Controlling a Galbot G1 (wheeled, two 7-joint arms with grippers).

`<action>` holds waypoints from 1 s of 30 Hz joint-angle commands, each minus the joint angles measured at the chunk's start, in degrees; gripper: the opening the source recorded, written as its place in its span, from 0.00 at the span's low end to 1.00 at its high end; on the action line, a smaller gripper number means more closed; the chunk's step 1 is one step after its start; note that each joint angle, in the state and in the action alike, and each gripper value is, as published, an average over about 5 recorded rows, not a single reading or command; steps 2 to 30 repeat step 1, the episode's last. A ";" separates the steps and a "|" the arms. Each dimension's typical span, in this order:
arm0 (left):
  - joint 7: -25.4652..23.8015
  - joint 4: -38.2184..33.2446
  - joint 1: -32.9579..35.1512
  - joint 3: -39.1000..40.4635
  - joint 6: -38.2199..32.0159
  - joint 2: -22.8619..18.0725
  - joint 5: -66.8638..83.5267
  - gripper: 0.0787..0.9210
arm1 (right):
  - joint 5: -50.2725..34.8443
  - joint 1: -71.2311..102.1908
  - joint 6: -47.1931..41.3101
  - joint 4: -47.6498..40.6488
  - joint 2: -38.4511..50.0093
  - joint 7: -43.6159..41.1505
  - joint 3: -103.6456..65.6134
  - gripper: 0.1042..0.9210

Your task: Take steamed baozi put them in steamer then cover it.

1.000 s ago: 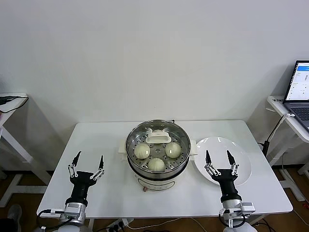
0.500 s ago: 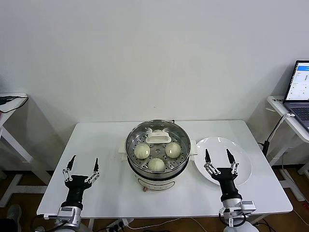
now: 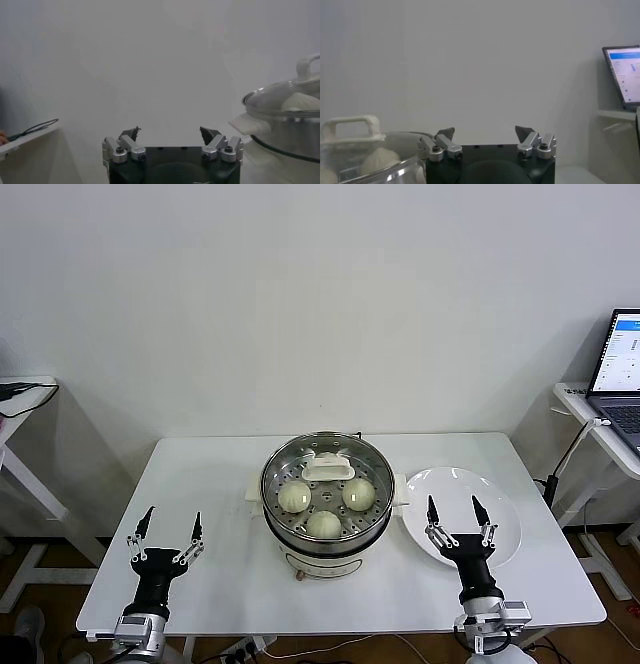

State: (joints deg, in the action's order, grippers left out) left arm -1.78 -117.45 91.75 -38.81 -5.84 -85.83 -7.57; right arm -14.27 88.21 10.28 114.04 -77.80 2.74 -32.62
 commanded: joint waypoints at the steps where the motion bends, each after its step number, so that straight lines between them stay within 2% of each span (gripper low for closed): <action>1: -0.09 -0.42 0.23 -0.17 -0.23 -0.08 0.38 0.88 | 0.36 0.25 -0.45 0.45 0.01 0.21 -0.05 0.88; 30: -0.09 -0.42 0.23 -0.17 -0.23 -0.08 0.38 0.88 | 0.36 0.25 -0.45 0.45 0.01 0.21 -0.05 0.88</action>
